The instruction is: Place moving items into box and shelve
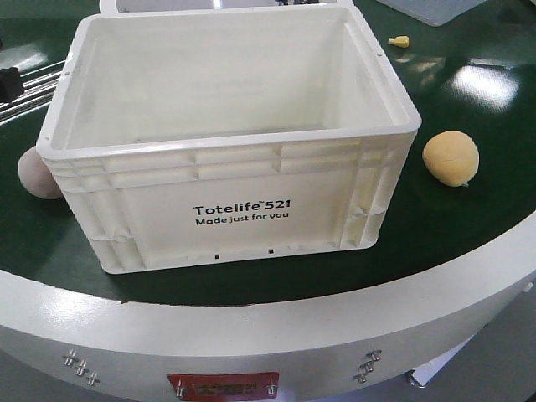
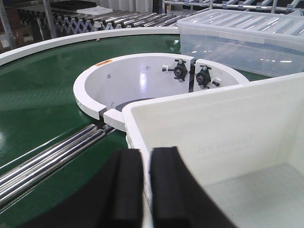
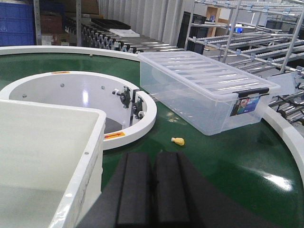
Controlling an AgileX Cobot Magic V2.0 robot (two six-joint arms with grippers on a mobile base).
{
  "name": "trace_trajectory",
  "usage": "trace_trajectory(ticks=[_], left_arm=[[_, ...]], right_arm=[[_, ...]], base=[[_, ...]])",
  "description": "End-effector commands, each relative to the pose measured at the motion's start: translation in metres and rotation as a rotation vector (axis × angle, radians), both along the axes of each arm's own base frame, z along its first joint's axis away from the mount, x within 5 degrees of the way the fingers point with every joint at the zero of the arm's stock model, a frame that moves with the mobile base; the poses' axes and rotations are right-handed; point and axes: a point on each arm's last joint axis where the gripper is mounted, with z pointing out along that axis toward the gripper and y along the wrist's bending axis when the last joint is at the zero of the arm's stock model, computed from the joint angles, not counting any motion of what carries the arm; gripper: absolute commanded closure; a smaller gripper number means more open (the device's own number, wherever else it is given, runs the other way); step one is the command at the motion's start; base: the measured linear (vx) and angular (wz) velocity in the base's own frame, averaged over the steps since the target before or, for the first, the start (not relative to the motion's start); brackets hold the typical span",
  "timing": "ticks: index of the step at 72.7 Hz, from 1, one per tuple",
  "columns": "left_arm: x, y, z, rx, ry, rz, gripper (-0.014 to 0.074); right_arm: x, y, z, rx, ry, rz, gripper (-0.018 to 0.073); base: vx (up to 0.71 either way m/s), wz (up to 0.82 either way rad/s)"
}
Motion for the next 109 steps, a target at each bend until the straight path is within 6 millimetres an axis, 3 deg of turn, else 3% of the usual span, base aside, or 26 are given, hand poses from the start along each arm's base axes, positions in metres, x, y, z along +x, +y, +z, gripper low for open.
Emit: trace_trajectory(ticks=[1, 10, 17, 30, 42, 58, 74, 100, 109], left_arm=[[-0.001, -0.001, 0.023, -0.038, -0.141, -0.006, 0.0215], [-0.001, -0.001, 0.025, -0.044, -0.163, -0.007, 0.0057], [0.0, 0.0, 0.023, -0.043, -0.151, 0.001, 0.0016], [0.001, 0.023, 0.018, -0.039, -0.092, 0.113, 0.0017], [-0.012, 0.049, 0.022, -0.023, -0.074, 0.241, 0.0017], [-0.015, 0.053, 0.023, 0.023, -0.081, 0.257, 0.0017], [0.016, 0.056, 0.011, -0.029, -0.096, 0.254, 0.0017], [0.075, 0.063, -0.042, -0.06, 0.059, 0.258, 0.002], [0.094, 0.065, -0.04, -0.059, 0.074, 0.259, 0.0033]], right_arm=[[-0.003, -0.001, 0.021, 0.003, -0.13, -0.003, 0.0239], [-0.001, -0.001, 0.02, 0.003, -0.122, -0.003, 0.0031], [0.003, -0.001, 0.017, -0.001, -0.106, -0.005, -0.0061], [0.001, -0.019, 0.014, 0.002, -0.059, -0.124, -0.006], [-0.004, -0.035, 0.015, -0.072, -0.061, -0.234, -0.005], [0.002, -0.034, 0.012, -0.006, -0.05, -0.224, -0.004], [0.046, -0.037, -0.003, 0.045, 0.032, -0.221, -0.0034], [0.132, -0.043, -0.028, 0.096, 0.176, -0.221, -0.0034], [0.155, -0.045, -0.044, 0.1, 0.232, -0.223, -0.0034]], base=[[0.0, 0.0], [0.0, 0.0], [0.0, 0.0], [0.0, 0.0], [0.0, 0.0], [0.0, 0.0], [0.0, 0.0], [0.0, 0.0], [0.0, 0.0]])
